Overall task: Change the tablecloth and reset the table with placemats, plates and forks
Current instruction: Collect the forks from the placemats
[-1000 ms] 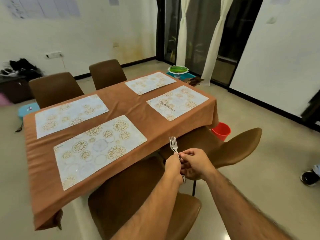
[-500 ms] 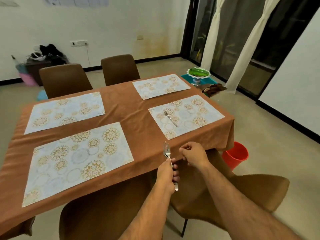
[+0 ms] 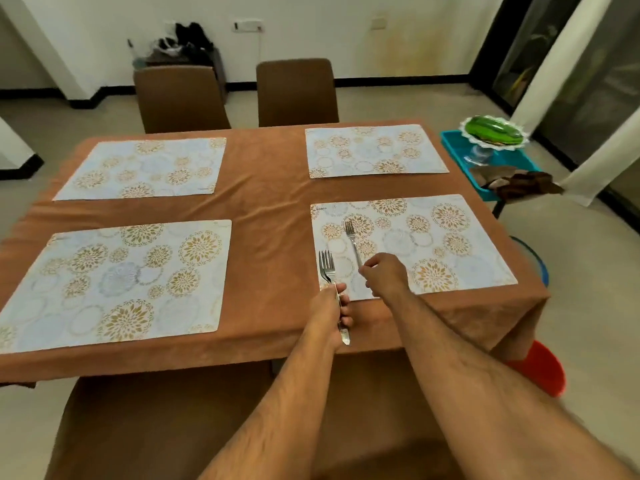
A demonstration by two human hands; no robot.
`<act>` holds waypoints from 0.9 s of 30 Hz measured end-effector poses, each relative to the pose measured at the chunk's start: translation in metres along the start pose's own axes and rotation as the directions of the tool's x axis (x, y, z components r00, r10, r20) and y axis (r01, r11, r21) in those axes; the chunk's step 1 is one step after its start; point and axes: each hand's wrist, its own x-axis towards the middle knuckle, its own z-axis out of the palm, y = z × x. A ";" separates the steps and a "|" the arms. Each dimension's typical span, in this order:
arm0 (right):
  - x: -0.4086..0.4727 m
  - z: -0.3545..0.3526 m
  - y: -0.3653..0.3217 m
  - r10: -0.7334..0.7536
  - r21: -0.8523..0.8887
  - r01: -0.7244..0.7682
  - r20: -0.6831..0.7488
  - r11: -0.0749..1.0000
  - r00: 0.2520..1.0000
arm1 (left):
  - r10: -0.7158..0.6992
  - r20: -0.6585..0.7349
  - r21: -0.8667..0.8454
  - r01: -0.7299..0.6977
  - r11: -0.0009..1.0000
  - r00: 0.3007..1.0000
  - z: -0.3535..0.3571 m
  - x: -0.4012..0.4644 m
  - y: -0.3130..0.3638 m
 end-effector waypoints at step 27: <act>-0.002 -0.066 -0.001 -0.010 0.347 -0.213 0.541 0.914 0.841 | 0.095 -0.198 -0.158 -0.128 0.979 0.976 0.065 -0.004 -0.021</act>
